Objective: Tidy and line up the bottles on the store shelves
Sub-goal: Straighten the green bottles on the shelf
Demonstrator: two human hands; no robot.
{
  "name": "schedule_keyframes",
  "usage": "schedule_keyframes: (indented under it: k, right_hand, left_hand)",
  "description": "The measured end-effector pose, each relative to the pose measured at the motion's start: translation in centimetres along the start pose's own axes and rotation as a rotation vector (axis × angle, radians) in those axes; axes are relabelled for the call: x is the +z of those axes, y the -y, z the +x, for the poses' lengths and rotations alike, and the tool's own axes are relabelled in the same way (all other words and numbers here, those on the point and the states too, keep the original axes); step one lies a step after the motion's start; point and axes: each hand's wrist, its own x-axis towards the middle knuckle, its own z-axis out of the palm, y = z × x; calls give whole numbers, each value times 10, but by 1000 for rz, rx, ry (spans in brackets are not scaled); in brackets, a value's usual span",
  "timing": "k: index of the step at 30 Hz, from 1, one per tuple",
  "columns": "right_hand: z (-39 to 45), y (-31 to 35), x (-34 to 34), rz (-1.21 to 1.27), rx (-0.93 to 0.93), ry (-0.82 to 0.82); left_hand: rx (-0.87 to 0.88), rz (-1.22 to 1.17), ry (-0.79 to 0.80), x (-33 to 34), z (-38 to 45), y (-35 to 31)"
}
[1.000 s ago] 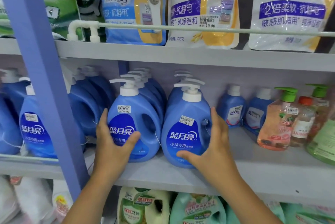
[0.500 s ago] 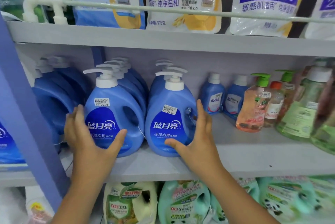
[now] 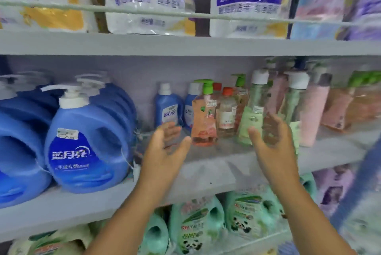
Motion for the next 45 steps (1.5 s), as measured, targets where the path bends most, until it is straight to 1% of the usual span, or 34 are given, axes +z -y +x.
schedule_keyframes:
  k: [2, 4, 5, 7, 9, 10, 11, 13, 16, 18, 21, 27, 29, 33, 37, 39, 42, 45]
  right_hand:
    - [19, -23, -31, -34, -28, -78]
    - [40, -49, -56, -86, -41, -135]
    - [49, -60, -65, -101, -37, -119]
    - [66, -77, -72, -113, -7, -3]
    - [79, -84, -71, -78, 18, 106]
    - [84, -88, -68, -49, 29, 142]
    - [87, -90, -66, -22, 42, 173]
    - [89, -100, -63, 11, 46, 200]
    - [90, -109, -61, 35, 9, 206]
    - [92, -110, -61, 54, 0, 210]
    - [91, -109, -63, 76, 13, 226]
    - [74, -91, -91, 80, 98, 289]
    - [65, -81, -106, 63, 126, 328]
    - [64, -58, -124, 39, 144, 372]
    - [70, -45, -132, 45, 151, 359]
    - [65, -45, -145, 74, 144, 320]
    - [58, -48, -179, 164, 187, 244]
    - [67, -48, -227, 230, 196, 188]
  left_hand:
    - [-31, 4, -96, 32, 14, -1]
    - [18, 14, -219, 65, 19, -6]
    - [62, 36, -239, 82, 21, -8]
    - [123, 98, -166, 119, 26, -9]
    - [98, 167, -52, 157, 35, -8]
    - [66, 182, -27, 175, 42, -6]
    - [38, 181, -40, 192, 51, -5]
    - [-19, 235, -75, 220, 73, -7]
    - [-107, 336, 2, 244, 98, -11]
    - [-111, 367, 19, 250, 104, -9]
    - [-113, 392, -19, 243, 91, -6]
    - [18, 250, -69, 210, 34, -17]
    - [-7, 241, -30, 198, 22, -12]
    - [-135, 200, 55, 187, 5, 6]
    - [-140, 154, 44, 190, -8, -3]
    - [-133, 143, 69, 194, -20, -11]
    - [-128, 134, 148, 206, -39, -29]
    - [-89, 96, 165, 231, -55, -58]
